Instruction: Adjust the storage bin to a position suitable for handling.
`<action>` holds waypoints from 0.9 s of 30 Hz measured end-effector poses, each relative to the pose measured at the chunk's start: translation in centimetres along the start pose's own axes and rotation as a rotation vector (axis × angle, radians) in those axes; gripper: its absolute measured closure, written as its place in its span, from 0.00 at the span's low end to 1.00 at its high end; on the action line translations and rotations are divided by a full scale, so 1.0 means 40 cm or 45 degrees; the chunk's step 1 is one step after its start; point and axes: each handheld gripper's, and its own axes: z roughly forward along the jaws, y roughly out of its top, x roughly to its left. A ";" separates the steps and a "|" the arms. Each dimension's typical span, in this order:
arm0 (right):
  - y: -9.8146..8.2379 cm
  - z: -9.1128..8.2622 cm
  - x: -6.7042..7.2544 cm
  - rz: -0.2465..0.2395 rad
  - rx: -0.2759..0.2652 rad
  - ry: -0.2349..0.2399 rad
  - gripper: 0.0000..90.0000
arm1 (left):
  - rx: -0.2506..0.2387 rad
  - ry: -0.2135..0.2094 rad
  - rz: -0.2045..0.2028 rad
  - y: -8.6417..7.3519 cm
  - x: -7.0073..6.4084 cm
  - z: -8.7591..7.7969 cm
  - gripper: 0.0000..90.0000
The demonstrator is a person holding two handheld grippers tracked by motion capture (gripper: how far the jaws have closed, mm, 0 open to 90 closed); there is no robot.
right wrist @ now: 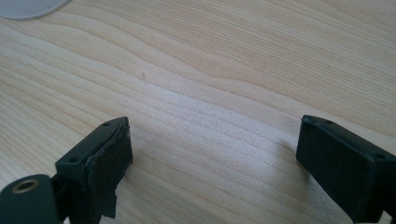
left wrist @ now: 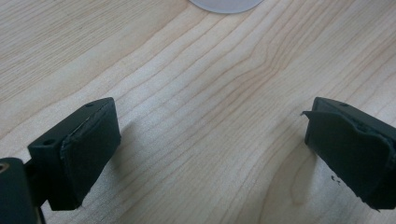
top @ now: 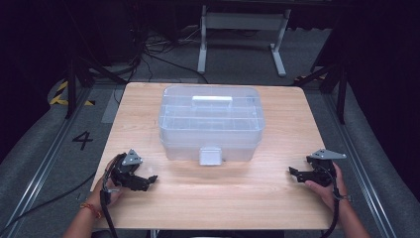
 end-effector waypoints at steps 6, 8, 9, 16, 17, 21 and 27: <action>0.000 0.000 0.002 0.013 -0.001 -0.016 0.12 | 0.009 0.009 -0.014 -0.002 -0.003 -0.004 0.04; 0.000 0.000 0.003 0.017 0.000 -0.017 0.12 | 0.009 0.008 -0.013 -0.002 -0.002 -0.004 0.04; 0.000 0.000 0.003 0.016 0.000 -0.017 0.12 | 0.009 0.008 -0.013 -0.002 -0.002 -0.004 0.04; -0.001 -0.001 0.001 0.015 -0.001 -0.009 0.12 | 0.005 0.021 0.002 -0.003 -0.001 -0.005 0.04; -0.001 -0.002 0.000 0.011 -0.001 -0.006 0.12 | 0.003 0.019 0.003 -0.003 0.000 -0.005 0.04; -0.003 -0.005 -0.003 0.008 0.006 -0.004 0.12 | 0.003 0.019 0.001 -0.003 -0.001 -0.005 0.04; -0.008 -0.014 -0.007 0.000 -0.013 0.031 0.20 | 0.006 0.021 0.003 -0.003 -0.001 -0.005 0.04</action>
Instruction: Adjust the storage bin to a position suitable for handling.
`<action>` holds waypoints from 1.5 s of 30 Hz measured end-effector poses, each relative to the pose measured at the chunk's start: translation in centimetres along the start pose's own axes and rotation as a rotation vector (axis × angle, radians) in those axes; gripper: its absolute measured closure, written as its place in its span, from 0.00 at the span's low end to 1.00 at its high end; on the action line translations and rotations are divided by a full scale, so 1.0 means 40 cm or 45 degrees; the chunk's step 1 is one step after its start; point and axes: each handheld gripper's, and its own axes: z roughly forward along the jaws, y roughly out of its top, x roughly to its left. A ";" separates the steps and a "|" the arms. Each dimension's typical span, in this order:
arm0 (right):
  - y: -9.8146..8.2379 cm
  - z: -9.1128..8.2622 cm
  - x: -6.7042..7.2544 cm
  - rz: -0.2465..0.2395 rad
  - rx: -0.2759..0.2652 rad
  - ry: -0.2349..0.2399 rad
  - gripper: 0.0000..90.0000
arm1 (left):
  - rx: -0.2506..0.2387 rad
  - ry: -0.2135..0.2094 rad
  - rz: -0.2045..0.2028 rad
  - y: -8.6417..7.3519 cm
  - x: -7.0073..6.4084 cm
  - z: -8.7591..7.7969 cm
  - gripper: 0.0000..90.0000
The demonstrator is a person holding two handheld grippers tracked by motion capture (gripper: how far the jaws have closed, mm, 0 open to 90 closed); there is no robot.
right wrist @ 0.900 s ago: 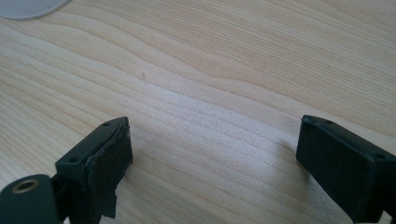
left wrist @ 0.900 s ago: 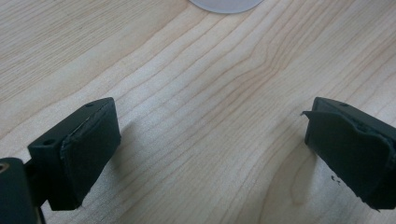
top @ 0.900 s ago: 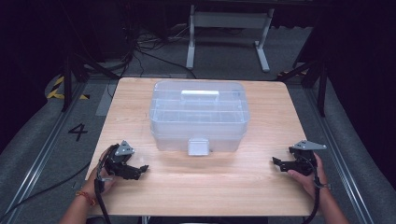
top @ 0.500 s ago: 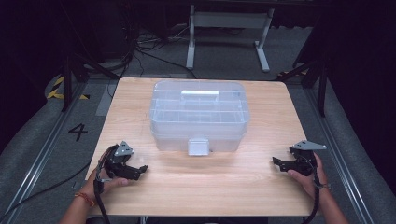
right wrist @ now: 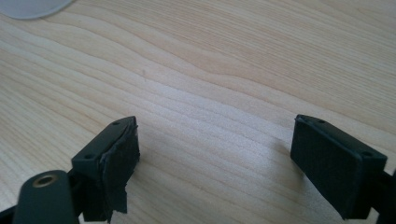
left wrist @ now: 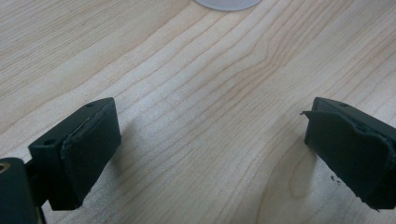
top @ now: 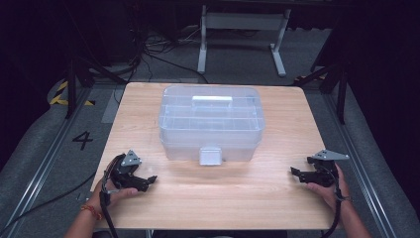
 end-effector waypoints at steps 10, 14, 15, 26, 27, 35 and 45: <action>0.013 -0.031 0.008 -0.031 -0.076 0.003 0.26 | -0.002 -0.002 -0.001 0.000 0.000 0.000 0.04; 0.026 -0.048 0.014 -0.049 -0.110 0.014 0.28 | 0.001 -0.006 -0.007 -0.001 -0.001 0.000 0.04; 0.034 -0.058 0.016 -0.054 -0.133 0.014 0.28 | 0.000 0.000 0.000 0.000 0.000 0.000 0.04; 0.075 -0.087 0.040 -0.122 -0.186 0.010 0.29 | -0.003 -0.002 -0.001 0.000 0.000 0.000 0.04; 0.081 -0.091 0.045 -0.134 -0.191 0.017 0.29 | 0.000 0.000 0.000 0.000 0.000 0.000 0.04; 0.115 -0.104 0.070 -0.185 -0.214 0.034 0.30 | 0.000 0.000 0.000 0.000 0.000 0.000 0.04; 0.158 -0.119 0.093 -0.230 -0.243 0.051 0.30 | -0.002 -0.002 0.000 0.000 0.000 0.000 0.04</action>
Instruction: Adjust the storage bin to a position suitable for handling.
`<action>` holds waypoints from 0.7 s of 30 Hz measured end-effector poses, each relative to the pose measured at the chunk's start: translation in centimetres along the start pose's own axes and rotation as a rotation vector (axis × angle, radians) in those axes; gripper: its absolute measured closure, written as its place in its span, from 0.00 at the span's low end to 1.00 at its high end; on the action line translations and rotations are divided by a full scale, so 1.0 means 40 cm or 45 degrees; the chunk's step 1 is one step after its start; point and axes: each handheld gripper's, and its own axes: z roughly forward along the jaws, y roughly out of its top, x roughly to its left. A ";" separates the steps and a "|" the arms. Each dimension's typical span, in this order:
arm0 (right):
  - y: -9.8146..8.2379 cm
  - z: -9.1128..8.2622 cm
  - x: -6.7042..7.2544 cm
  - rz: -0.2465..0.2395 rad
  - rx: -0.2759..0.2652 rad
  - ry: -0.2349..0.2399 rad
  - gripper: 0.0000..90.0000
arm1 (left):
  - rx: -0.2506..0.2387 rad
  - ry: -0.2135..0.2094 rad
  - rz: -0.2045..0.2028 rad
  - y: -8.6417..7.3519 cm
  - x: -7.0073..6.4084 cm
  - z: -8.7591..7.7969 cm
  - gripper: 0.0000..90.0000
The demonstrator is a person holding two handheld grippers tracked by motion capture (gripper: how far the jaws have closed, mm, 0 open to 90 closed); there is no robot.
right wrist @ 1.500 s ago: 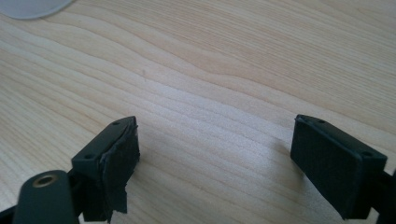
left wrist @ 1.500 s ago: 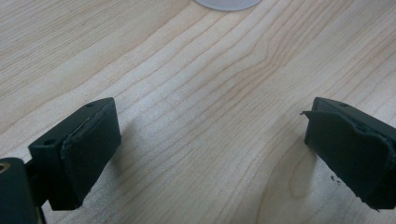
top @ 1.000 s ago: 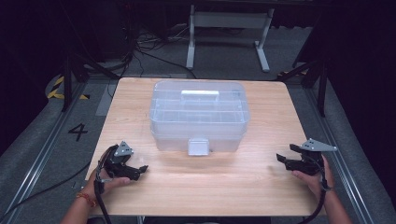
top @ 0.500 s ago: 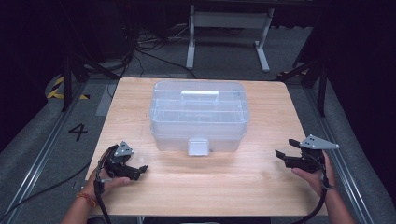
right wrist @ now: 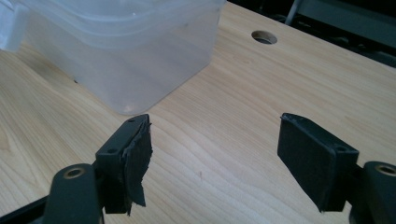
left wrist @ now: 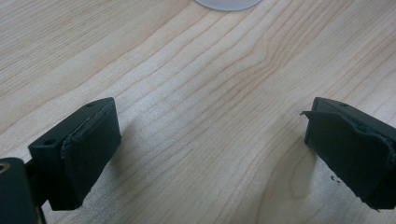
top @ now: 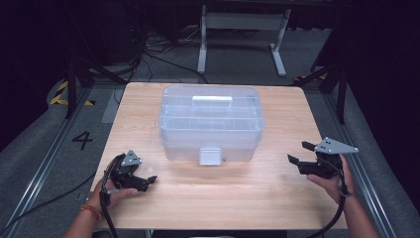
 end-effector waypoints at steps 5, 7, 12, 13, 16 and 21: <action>0.031 -0.003 0.005 -0.019 -0.028 0.010 0.30 | -0.001 0.000 -0.001 0.000 0.000 0.000 0.04; 0.045 -0.005 0.007 -0.027 -0.043 0.018 0.30 | -0.001 0.001 -0.001 0.000 0.000 0.000 0.04; 0.073 -0.007 0.007 -0.042 -0.064 0.022 0.30 | -0.002 0.000 0.000 0.000 0.000 0.000 0.04; 0.081 -0.009 0.008 -0.043 -0.066 0.023 0.31 | -0.002 0.000 0.000 0.000 0.000 0.000 0.04; 0.099 -0.011 0.007 -0.051 -0.076 0.028 0.31 | -0.001 0.000 0.001 0.000 0.000 0.000 0.04; 0.130 -0.017 0.008 -0.072 -0.092 0.029 0.31 | -0.002 0.000 -0.001 0.000 0.000 0.000 0.04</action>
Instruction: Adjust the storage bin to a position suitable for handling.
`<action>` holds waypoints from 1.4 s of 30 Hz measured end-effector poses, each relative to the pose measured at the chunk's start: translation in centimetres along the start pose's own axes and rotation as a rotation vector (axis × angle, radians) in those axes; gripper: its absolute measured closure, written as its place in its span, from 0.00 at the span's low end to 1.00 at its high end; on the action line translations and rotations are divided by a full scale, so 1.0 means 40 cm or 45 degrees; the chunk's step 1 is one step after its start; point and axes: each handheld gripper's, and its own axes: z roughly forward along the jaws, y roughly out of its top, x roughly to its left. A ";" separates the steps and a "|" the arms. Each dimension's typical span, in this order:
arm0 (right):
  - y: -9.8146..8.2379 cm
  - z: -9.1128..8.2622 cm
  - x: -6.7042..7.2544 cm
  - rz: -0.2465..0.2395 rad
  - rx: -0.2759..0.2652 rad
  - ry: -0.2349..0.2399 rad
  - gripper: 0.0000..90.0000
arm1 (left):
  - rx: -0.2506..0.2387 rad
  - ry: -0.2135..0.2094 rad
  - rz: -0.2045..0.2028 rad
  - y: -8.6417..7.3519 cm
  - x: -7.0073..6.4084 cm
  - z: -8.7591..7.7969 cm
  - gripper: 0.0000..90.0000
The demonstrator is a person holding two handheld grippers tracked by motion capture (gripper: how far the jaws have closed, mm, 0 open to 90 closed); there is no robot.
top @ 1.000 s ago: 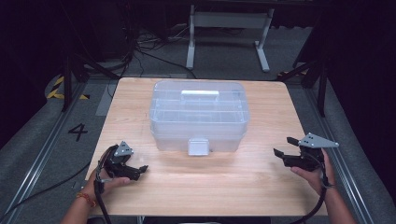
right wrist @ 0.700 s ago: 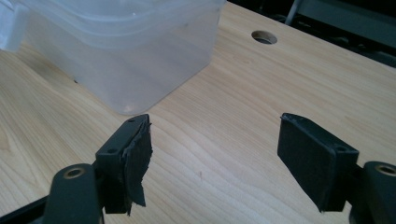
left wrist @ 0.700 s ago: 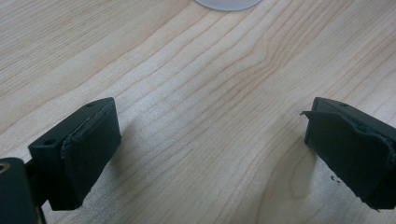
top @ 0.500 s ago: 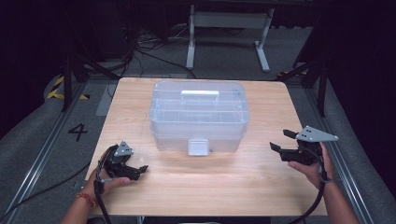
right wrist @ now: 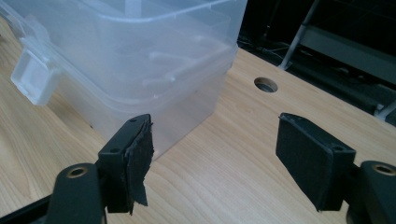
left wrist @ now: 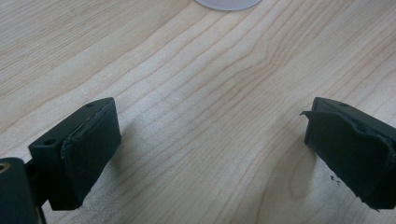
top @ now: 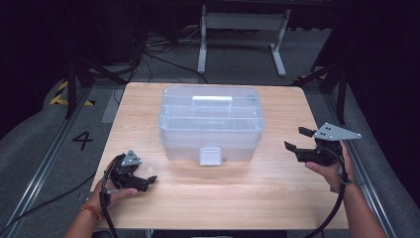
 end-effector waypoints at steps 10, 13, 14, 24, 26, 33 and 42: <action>0.056 0.007 0.005 -0.034 -0.023 0.012 0.32 | 0.000 0.000 0.000 0.000 0.000 0.000 0.04; 0.072 0.011 0.010 -0.048 -0.027 0.020 0.32 | 0.000 0.000 0.000 0.000 0.000 0.000 0.04; 0.076 0.013 0.011 -0.048 -0.029 0.022 0.32 | 0.000 0.000 0.000 0.000 0.000 0.000 0.04; 0.122 0.031 0.021 -0.070 -0.046 0.048 0.32 | 0.001 0.000 0.001 0.000 0.000 0.000 0.04; 0.131 0.037 0.023 -0.071 -0.048 0.061 0.32 | 0.001 0.000 0.000 0.000 0.000 0.000 0.04; 0.154 0.060 0.031 -0.078 -0.049 0.081 0.33 | 0.000 0.000 -0.001 0.000 0.000 0.000 0.04; 0.200 0.109 0.053 -0.104 -0.036 0.117 0.34 | 0.003 -0.001 0.001 0.000 0.000 0.000 0.04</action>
